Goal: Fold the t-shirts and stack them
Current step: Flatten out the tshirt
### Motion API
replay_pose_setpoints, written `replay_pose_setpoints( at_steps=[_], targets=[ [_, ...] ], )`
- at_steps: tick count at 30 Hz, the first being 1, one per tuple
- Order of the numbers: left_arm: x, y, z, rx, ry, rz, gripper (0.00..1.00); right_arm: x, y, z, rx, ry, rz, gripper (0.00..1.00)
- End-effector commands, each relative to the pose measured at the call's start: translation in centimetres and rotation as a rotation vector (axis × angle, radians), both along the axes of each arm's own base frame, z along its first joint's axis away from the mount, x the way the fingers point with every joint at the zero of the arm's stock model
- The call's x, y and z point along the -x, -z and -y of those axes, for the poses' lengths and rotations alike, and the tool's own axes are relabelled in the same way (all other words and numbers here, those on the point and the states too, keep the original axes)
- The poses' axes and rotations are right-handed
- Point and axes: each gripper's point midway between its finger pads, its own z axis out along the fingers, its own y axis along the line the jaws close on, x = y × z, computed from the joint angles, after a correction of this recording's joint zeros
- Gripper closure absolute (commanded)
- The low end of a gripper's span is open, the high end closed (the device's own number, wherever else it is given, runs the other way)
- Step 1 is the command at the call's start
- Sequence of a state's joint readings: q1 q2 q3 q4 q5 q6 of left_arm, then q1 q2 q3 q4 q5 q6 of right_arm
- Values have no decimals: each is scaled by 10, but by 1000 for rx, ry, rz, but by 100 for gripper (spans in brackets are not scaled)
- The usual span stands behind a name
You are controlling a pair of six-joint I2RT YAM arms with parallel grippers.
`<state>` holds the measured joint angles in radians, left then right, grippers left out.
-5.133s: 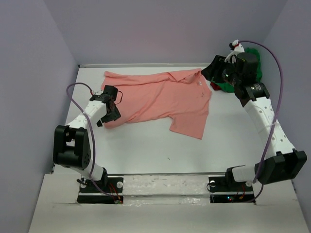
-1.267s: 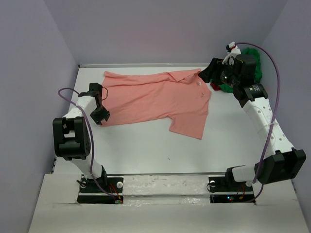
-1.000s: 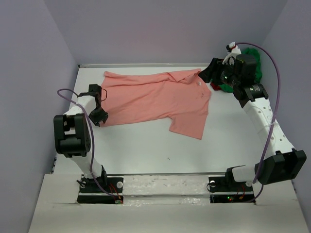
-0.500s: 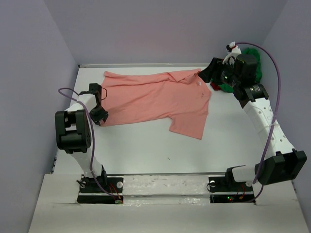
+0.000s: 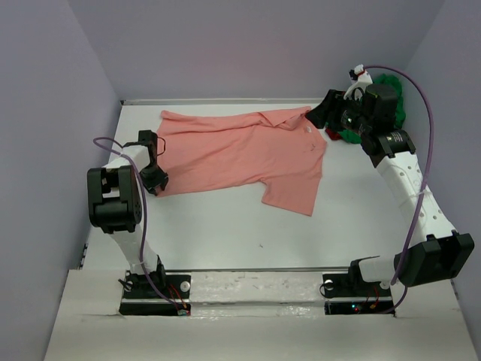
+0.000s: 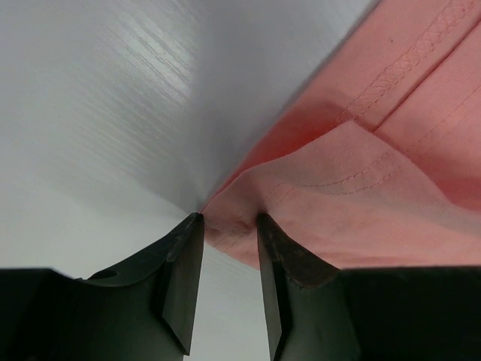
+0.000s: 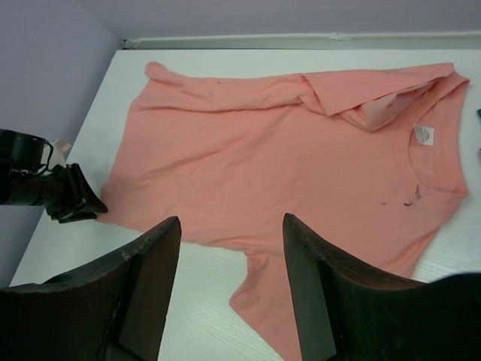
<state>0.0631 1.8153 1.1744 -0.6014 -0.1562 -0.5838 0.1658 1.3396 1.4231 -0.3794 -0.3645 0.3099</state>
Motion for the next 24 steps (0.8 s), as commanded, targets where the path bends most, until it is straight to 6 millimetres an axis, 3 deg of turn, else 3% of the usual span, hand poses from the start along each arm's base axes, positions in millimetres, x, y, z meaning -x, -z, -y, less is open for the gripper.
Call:
replay_pose_setpoints(
  at_steps=[1, 4, 9, 15, 17, 22, 24],
  targets=[
    [-2, -1, 0, 9, 15, 4, 56, -2, -19, -6, -16, -23, 77, 38],
    [-2, -3, 0, 10, 17, 9, 57, -6, -10, -3, -11, -3, 53, 38],
    [-2, -14, -2, 0, 19, 26, 63, -19, 14, 21, 17, 166, -9, 42],
    [3, -34, -1, 1, 19, 60, 91, -23, 73, 74, 143, 489, -170, 40],
    [5, -41, -1, -1, 16, 76, 93, -23, 89, 74, 151, 489, -216, 38],
    [7, -57, -1, -5, 23, 104, 94, -7, 119, 48, 129, 380, -317, 34],
    [7, -60, -2, -12, 23, 110, 94, 7, 118, 33, 118, 349, -321, 34]
  ],
)
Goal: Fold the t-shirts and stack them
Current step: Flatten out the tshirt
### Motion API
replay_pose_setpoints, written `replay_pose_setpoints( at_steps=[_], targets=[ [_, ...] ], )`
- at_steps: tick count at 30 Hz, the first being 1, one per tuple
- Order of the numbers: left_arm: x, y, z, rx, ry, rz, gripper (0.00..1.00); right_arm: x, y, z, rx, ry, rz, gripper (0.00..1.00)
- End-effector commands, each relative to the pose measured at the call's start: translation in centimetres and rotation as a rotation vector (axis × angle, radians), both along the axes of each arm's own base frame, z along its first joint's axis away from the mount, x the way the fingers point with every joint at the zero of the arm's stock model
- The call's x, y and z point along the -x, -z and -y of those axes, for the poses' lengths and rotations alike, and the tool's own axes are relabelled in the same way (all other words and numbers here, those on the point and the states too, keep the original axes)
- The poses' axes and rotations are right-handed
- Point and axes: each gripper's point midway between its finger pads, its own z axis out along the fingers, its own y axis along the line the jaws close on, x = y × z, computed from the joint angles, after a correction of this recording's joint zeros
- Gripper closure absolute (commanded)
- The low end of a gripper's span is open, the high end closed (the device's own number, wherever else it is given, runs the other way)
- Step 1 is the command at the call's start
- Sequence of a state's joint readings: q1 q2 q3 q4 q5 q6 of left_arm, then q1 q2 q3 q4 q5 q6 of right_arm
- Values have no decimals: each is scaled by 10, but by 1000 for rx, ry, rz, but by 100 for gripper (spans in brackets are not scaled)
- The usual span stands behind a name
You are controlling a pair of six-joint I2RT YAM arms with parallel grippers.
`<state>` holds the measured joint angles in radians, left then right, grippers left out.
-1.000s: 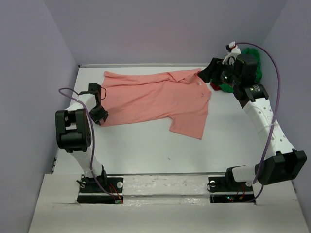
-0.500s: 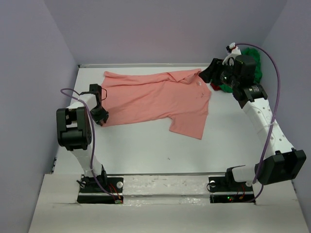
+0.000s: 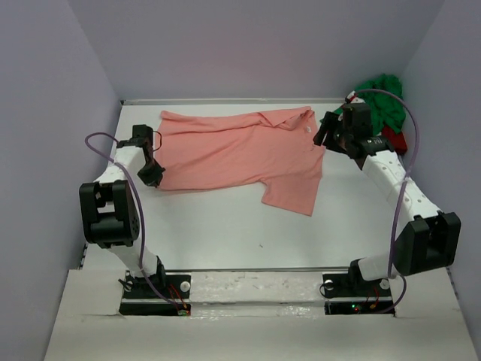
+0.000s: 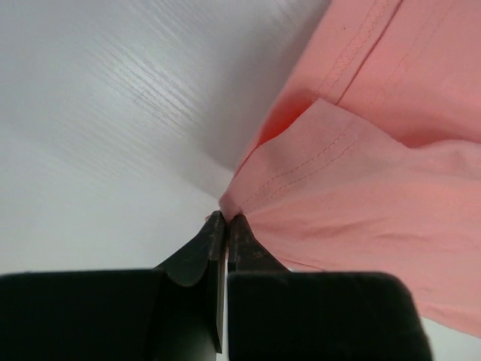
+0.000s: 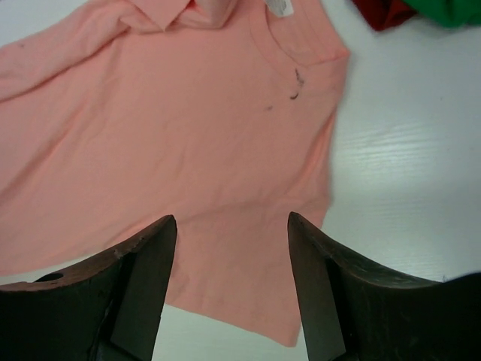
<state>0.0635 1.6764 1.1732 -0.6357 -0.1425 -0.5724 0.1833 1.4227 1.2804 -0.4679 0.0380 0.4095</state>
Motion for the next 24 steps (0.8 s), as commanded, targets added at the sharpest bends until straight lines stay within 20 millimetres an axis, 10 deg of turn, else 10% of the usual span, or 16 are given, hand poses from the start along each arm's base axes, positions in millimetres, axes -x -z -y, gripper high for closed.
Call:
replay_pose_setpoints(
  at_steps=[1, 5, 12, 24],
  targets=[
    [8, -19, -4, -19, 11, 12, 94, 31, 7, -29, -41, -48, -32, 33],
    [5, -21, -3, -11, 20, 18, 95, 69, 24, -47, -126, -40, -77, 33],
    [3, -19, 0, 1, 37, 26, 96, 119, 55, -21, -201, 153, -102, 34],
    [-1, -24, 5, 27, 60, 53, 96, 134, 157, -11, -106, 272, -376, 40]
  ],
)
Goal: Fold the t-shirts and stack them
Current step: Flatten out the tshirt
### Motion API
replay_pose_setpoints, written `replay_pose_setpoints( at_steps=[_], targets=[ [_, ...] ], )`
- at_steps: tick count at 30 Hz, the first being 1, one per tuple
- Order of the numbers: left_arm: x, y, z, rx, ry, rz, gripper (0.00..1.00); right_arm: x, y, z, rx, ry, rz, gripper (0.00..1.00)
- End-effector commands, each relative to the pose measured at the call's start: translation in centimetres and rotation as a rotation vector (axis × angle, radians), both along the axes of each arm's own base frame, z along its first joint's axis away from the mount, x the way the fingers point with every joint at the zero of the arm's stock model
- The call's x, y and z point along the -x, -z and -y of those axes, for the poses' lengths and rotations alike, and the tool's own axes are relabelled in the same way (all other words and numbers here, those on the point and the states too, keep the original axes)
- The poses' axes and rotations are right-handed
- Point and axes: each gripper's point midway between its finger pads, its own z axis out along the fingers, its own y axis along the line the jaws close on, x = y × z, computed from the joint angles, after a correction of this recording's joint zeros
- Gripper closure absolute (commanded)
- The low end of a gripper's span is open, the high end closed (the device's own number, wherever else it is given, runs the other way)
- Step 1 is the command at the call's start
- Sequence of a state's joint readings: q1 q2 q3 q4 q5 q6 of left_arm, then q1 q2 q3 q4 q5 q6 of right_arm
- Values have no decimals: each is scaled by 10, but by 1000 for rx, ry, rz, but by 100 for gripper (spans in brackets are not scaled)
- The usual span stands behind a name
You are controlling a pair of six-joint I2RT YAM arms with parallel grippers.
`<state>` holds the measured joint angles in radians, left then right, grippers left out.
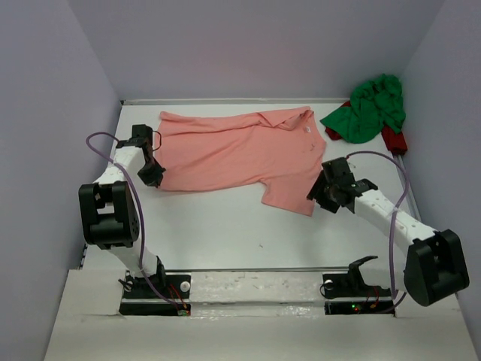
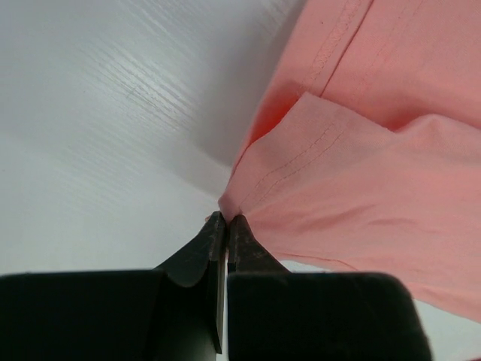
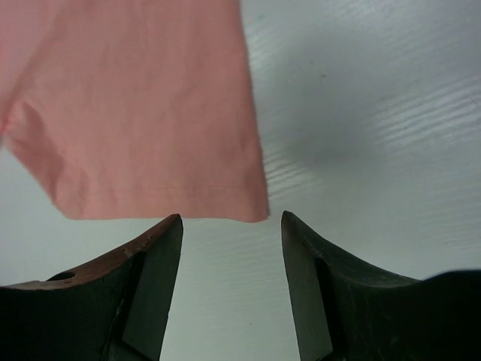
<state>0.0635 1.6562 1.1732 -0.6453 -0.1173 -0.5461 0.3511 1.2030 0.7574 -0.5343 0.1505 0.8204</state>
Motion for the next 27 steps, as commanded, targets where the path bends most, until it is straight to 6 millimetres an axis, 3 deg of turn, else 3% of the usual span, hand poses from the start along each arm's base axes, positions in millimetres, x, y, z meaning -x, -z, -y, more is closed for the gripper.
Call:
replay_pose_setpoints(
  at_steps=[1, 7, 21, 27],
  targets=[
    [-2, -19, 2, 14, 30, 48, 97, -2, 23, 8, 31, 65, -33, 41],
    [-4, -21, 6, 35, 33, 63, 97, 3, 38, 5, 8, 88, -66, 46],
    [-8, -19, 10, 52, 48, 73, 97, 10, 65, -8, -44, 56, -146, 48],
    [-8, -19, 10, 52, 53, 71, 97, 10, 72, -12, -58, 56, -164, 59]
  ],
)
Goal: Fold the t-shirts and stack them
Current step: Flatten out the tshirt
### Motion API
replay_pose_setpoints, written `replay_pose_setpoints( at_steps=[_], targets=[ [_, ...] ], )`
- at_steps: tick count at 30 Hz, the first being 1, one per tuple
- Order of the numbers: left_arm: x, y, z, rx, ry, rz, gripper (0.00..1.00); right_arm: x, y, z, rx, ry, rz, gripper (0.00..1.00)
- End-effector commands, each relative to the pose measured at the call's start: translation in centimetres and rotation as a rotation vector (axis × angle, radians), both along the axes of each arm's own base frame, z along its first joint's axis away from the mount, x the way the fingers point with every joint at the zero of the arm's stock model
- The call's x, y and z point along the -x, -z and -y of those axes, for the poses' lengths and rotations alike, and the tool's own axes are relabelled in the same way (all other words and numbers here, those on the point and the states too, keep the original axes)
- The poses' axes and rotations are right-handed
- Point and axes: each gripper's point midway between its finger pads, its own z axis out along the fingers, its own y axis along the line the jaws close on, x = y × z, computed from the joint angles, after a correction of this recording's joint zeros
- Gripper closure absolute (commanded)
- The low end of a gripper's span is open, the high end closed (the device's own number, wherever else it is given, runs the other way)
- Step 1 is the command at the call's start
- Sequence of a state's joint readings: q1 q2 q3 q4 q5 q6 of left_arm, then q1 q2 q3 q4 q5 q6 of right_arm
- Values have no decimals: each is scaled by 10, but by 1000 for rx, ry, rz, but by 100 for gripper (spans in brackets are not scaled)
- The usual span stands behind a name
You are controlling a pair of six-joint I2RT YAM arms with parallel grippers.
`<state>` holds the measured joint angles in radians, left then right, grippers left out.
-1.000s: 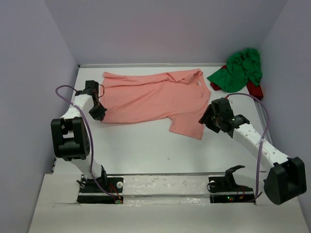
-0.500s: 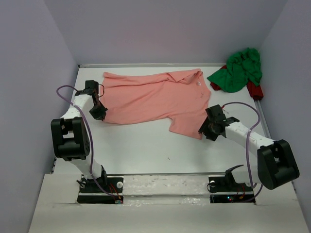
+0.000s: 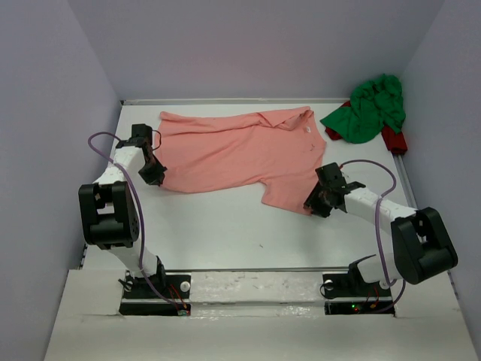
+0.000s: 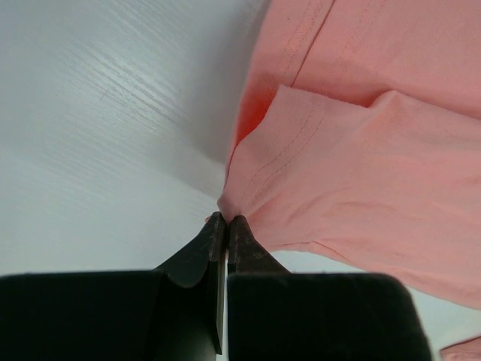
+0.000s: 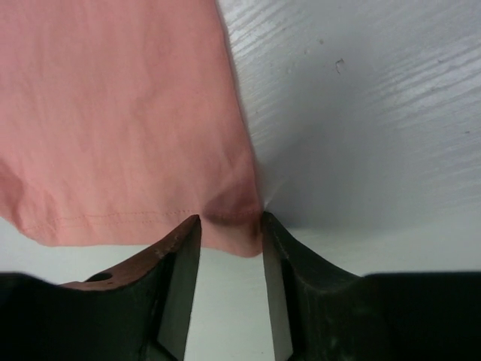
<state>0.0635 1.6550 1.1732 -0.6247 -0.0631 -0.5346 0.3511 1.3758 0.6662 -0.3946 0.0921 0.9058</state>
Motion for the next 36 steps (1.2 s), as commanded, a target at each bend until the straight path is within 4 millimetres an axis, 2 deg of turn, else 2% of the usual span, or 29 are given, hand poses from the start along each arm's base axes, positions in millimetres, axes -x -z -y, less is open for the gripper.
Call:
replay_pose_setpoints(
  at_steps=[1, 7, 11, 14, 21, 24, 29, 31, 36],
  targets=[
    [-3, -19, 2, 8, 25, 51, 97, 1, 11, -2, -12, 14, -27, 60],
    [-5, -24, 2, 12, 26, 62, 97, 5, 9, -7, -51, 21, -34, 61],
    [-5, -20, 2, 13, 25, 56, 97, 11, 9, -6, -60, 32, -30, 73],
    [-4, -15, 3, 18, 24, 46, 97, 8, 6, -5, -56, 35, -15, 80],
    [-2, -15, 0, 4, 14, 45, 97, -7, 2, -10, -8, 12, 22, 84],
    [0, -19, -3, -15, 7, 50, 97, -16, -5, -6, 21, 5, 55, 98],
    [3, -27, -10, -60, -12, 62, 97, -48, -41, 7, 133, -2, 181, 100],
    [4, -31, -13, -82, -23, 65, 97, -57, -59, 19, 201, 5, 232, 100],
    [5, -52, -16, -122, -29, 119, 100, -84, -118, 32, 309, -5, 386, 100]
  ],
)
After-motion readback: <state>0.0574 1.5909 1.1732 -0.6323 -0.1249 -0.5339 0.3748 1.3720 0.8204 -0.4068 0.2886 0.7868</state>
